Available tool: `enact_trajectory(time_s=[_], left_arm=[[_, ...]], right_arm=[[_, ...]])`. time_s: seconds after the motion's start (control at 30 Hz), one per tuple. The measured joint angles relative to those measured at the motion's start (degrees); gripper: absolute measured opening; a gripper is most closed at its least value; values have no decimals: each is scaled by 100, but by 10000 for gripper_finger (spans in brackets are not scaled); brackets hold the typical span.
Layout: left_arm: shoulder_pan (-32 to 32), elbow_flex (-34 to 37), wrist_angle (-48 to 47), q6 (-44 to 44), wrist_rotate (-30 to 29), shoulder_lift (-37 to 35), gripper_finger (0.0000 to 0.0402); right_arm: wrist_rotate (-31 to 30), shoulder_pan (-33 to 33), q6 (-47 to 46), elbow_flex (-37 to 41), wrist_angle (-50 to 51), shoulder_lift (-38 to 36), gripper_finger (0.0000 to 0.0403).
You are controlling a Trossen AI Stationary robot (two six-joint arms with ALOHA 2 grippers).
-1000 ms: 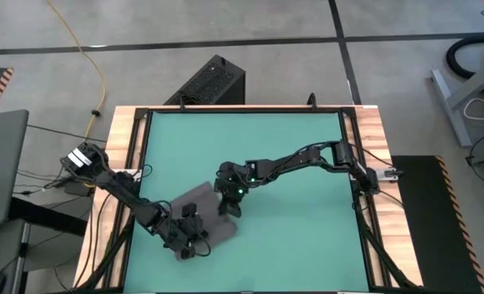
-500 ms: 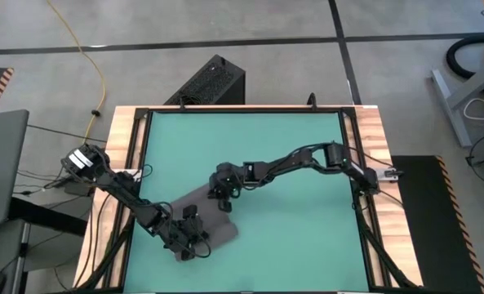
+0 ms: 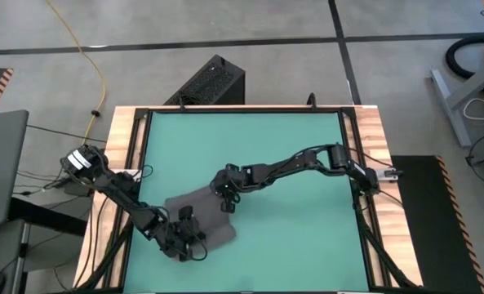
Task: Roll towel
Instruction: Roll the gray towel
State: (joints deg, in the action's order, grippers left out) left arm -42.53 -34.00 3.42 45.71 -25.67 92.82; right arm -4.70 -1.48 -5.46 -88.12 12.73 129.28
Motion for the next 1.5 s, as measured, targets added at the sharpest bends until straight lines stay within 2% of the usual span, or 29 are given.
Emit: enact_trajectory(time_s=[0.17,0.4,0.5,0.67,0.8,0.9,0.97,1.03,1.13,1.23,1.33,1.5], left_arm=[[-70,4,-125,67,-177,2,0],[108,13,14,-409,-63,2,0],[145,15,29,-530,-32,2,0],[141,229,393,-613,-24,0,0],[116,925,1806,-517,22,2,0],[118,1453,2860,-323,122,10,0],[116,1624,3132,-192,189,7,0],[118,1670,3130,-132,292,4,0],[121,1676,3120,-98,399,2,0],[121,1676,3119,-94,420,2,0],[141,1676,3116,-88,451,2,0],[248,1681,3114,-66,648,2,0]], right_arm=[[-62,-141,-346,13,400,9,37],[-75,-253,-185,-305,473,-151,38],[7,-255,-53,-451,1270,-516,50],[-66,-495,-116,-276,1702,-1547,65],[-290,-1045,-161,474,808,-1978,67],[-299,-1500,31,1146,-860,-2178,68],[-270,-1757,777,1500,-1783,-2143,68],[-191,-1984,1648,1713,-2241,-1925,70],[-363,-2281,2265,1821,-2533,-1533,81],[-923,-2460,2191,1676,-2778,-1314,104],[-1378,-2548,2114,1604,-2731,-1156,139],[-1503,-2592,2138,1582,-2727,-1185,206]])
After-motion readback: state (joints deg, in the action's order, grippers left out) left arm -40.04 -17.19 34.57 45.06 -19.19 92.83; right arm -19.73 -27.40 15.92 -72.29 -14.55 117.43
